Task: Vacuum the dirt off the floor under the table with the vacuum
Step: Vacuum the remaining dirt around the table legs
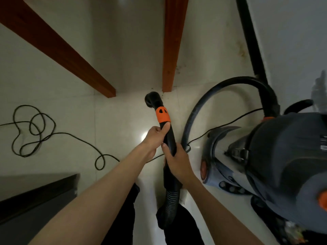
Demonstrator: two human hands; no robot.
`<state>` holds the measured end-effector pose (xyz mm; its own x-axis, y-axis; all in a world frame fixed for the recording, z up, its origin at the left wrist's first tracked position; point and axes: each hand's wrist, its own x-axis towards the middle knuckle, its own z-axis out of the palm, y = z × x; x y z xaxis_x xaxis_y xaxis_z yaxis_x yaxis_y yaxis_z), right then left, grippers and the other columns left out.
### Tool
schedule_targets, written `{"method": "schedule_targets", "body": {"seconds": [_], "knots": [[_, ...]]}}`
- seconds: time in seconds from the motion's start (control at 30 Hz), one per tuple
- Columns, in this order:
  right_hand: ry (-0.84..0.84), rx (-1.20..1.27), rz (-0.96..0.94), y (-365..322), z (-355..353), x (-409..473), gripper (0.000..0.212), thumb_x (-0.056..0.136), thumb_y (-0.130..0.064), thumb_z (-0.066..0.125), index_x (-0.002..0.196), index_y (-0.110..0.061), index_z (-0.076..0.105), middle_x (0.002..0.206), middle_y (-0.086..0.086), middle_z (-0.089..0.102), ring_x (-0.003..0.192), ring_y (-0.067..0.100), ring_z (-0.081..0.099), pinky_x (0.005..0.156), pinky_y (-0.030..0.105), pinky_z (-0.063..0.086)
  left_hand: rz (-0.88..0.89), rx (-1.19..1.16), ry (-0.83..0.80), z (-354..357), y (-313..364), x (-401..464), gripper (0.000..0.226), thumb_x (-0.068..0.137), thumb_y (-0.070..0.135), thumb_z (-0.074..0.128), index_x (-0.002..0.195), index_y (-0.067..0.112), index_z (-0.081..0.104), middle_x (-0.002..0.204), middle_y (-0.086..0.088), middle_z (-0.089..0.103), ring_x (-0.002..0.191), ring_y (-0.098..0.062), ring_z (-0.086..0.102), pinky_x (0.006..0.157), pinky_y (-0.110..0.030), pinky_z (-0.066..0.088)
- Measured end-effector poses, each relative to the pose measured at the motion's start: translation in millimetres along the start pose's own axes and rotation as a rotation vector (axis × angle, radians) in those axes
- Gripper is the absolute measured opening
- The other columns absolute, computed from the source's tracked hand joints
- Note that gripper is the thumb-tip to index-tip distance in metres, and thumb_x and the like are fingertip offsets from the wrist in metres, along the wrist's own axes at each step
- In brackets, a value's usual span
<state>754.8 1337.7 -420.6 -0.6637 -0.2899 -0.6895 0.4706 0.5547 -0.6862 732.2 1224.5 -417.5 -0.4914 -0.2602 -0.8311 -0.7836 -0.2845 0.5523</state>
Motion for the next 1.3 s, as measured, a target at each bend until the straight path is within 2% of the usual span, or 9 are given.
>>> {"method": "schedule_targets", "body": {"seconds": [0.1, 0.17, 0.27, 0.37, 0.5, 0.6, 0.77, 1.1, 1.3], "knots": [[0.071, -0.055, -0.013, 26.2, 27.9, 51.9, 0.028, 0.095, -0.041, 0.051, 0.100, -0.014, 0.051, 0.073, 0.002, 0.058, 0.068, 0.017, 0.059, 0.071, 0.038, 0.054, -0.015, 0.034, -0.057, -11.8, -20.0, 61.5, 0.038, 0.095, 0.042, 0.047, 0.104, 0.005, 0.047, 0.104, -0.009, 0.058, 0.094, -0.019, 0.055, 0.077, -0.024, 0.043], [0.101, -0.121, -0.011, 39.6, 44.3, 79.3, 0.027, 0.095, -0.042, 0.050, 0.099, -0.015, 0.048, 0.072, -0.002, 0.055, 0.067, 0.016, 0.057, 0.067, 0.034, 0.052, -0.026, 0.082, -0.086, -22.5, -33.6, 97.1, 0.047, 0.096, 0.043, 0.045, 0.114, 0.001, 0.049, 0.115, -0.012, 0.059, 0.104, -0.023, 0.055, 0.087, -0.030, 0.043], [0.142, -0.221, -0.080, 58.1, 76.3, 129.1, 0.035, 0.095, -0.045, 0.047, 0.102, -0.011, 0.050, 0.078, -0.001, 0.057, 0.069, 0.016, 0.057, 0.065, 0.029, 0.049, -0.007, 0.065, -0.091, -38.7, -47.8, 155.6, 0.047, 0.099, 0.039, 0.040, 0.124, 0.000, 0.049, 0.122, -0.015, 0.059, 0.110, -0.026, 0.056, 0.087, -0.031, 0.043], [0.173, -0.343, -0.170, 78.1, 103.4, 182.8, 0.041, 0.096, -0.045, 0.047, 0.106, -0.006, 0.049, 0.089, 0.010, 0.064, 0.072, 0.017, 0.055, 0.066, 0.030, 0.047, 0.024, 0.015, -0.072, -49.1, -50.8, 210.3, 0.046, 0.098, 0.044, 0.036, 0.118, 0.004, 0.048, 0.115, -0.014, 0.058, 0.104, -0.024, 0.054, 0.088, -0.033, 0.044], [0.190, -0.410, -0.243, 109.4, 128.6, 245.0, 0.041, 0.095, -0.045, 0.049, 0.105, -0.005, 0.049, 0.087, 0.011, 0.064, 0.069, 0.019, 0.054, 0.063, 0.030, 0.044, 0.035, 0.031, -0.034, -60.7, -67.6, 284.3, 0.049, 0.097, 0.050, 0.031, 0.112, 0.006, 0.043, 0.104, -0.011, 0.054, 0.097, -0.023, 0.052, 0.085, -0.034, 0.043], [0.153, -0.287, -0.212, 125.8, 148.4, 281.9, 0.037, 0.093, -0.043, 0.053, 0.104, -0.008, 0.048, 0.087, 0.008, 0.062, 0.074, 0.022, 0.060, 0.066, 0.032, 0.049, 0.065, 0.009, -0.051, -68.4, -83.6, 329.4, 0.050, 0.099, 0.048, 0.030, 0.109, 0.003, 0.046, 0.088, -0.009, 0.052, 0.080, -0.019, 0.051, 0.078, -0.030, 0.045], [-0.128, 0.332, -0.112, 139.6, 183.3, 323.3, 0.027, 0.091, -0.020, 0.055, 0.111, -0.006, 0.045, 0.075, 0.010, 0.061, 0.059, 0.023, 0.068, 0.067, 0.039, 0.057, 0.119, 0.141, -0.114, -79.1, -100.0, 372.9, 0.052, 0.099, 0.050, 0.029, 0.087, 0.006, 0.054, 0.075, -0.009, 0.055, 0.066, -0.018, 0.052, 0.067, -0.028, 0.045], [-0.225, 0.231, -0.215, 145.6, 194.8, 356.7, 0.028, 0.098, -0.039, 0.044, 0.107, -0.013, 0.045, 0.072, 0.006, 0.061, 0.047, 0.013, 0.062, 0.052, 0.022, 0.049, 0.183, 0.006, -0.009, -104.9, -107.7, 404.3, 0.043, 0.099, 0.042, 0.030, 0.085, 0.007, 0.052, 0.072, -0.009, 0.053, 0.062, -0.019, 0.050, 0.065, -0.029, 0.043], [-0.215, 0.199, -0.160, 157.1, 203.3, 353.6, 0.035, 0.098, -0.047, 0.037, 0.113, -0.016, 0.045, 0.077, 0.009, 0.063, 0.046, 0.012, 0.062, 0.054, 0.024, 0.049, 0.206, 0.163, 0.049, -103.8, -120.9, 410.4, 0.055, 0.097, 0.052, 0.030, 0.083, 0.004, 0.053, 0.074, -0.010, 0.054, 0.064, -0.020, 0.050, 0.068, -0.031, 0.044]]}}
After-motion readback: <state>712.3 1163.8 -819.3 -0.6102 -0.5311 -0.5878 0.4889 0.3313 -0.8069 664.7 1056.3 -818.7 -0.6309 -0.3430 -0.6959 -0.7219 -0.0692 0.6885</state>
